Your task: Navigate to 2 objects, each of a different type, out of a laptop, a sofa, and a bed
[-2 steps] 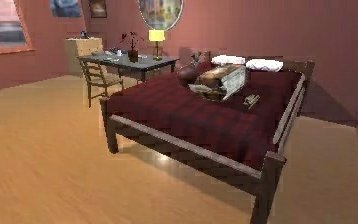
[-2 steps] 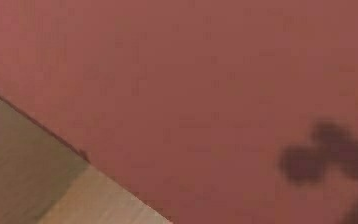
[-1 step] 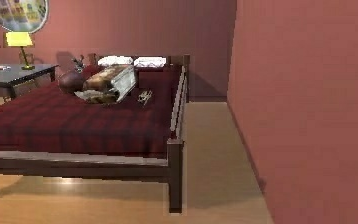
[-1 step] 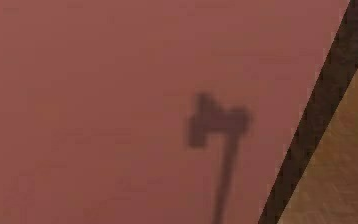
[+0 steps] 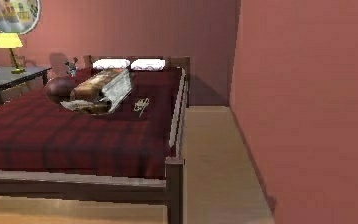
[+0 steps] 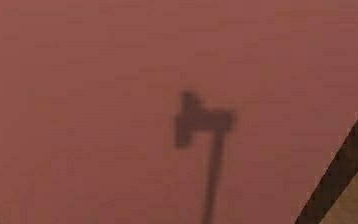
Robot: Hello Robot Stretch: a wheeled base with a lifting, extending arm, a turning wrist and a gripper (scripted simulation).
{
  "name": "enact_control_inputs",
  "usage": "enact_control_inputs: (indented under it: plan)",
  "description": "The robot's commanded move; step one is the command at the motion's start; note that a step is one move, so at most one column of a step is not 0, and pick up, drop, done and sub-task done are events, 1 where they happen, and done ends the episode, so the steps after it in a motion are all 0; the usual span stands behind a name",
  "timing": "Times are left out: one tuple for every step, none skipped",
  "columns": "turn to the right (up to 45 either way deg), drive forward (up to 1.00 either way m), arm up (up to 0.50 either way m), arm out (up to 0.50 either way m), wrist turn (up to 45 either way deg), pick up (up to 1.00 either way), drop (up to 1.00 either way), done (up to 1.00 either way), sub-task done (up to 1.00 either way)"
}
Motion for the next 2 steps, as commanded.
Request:
enact_control_inputs:
  plan:
    - [30.0, 0.0, 0.0, 0.0, 0.0, 0.0, 0.0, 0.0, 0.0]
    - [0.0, 0.15, 0.0, 0.0, 0.0, 0.0, 0.0, 0.0, 0.0]
